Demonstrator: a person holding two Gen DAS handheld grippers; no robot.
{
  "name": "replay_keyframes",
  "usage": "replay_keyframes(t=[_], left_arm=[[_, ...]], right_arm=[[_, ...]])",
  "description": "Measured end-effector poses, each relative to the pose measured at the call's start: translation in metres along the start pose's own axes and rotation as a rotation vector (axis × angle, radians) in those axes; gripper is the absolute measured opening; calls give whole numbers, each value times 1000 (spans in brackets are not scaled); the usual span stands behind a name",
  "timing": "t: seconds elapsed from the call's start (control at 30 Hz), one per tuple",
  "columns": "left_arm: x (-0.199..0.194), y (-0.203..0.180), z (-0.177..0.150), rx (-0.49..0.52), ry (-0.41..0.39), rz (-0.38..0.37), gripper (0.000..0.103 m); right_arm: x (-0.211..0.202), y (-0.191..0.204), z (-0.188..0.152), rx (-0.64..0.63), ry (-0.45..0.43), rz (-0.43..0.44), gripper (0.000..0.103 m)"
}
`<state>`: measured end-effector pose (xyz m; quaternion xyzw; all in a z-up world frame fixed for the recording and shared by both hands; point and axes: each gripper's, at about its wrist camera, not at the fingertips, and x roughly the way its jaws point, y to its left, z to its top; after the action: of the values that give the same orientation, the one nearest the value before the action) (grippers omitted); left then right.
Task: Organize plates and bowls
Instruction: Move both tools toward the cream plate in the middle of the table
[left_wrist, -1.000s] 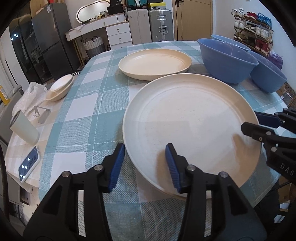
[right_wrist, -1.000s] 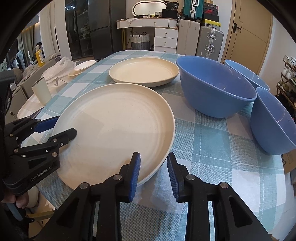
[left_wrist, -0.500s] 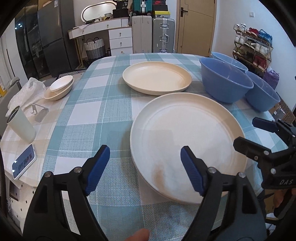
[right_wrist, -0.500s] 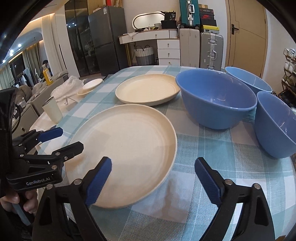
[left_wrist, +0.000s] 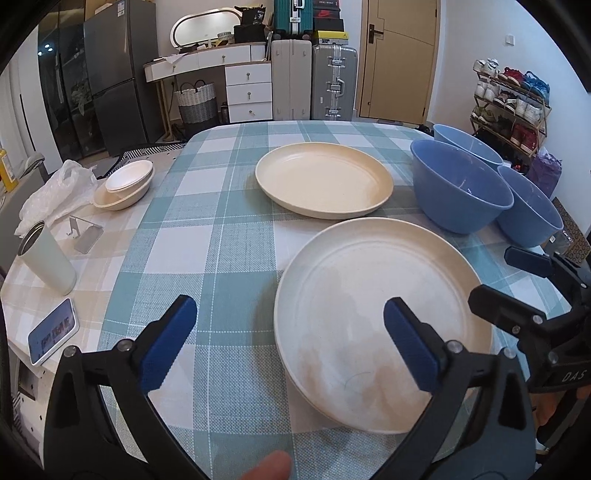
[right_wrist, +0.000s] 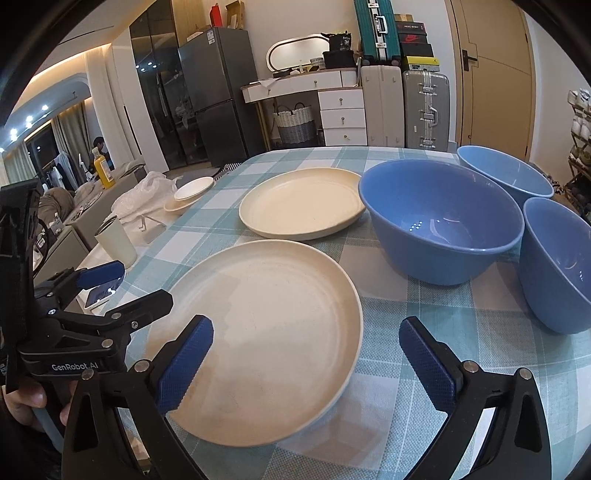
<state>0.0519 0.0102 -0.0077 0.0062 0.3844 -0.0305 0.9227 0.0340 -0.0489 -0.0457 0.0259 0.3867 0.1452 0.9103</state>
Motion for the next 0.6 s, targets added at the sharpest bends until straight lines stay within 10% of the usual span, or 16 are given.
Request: replay_keyframes(t=[0.6], left_arm=[[18, 36, 43, -36, -7, 59, 101]], right_arm=[[11, 27, 55, -61, -10, 28, 103]])
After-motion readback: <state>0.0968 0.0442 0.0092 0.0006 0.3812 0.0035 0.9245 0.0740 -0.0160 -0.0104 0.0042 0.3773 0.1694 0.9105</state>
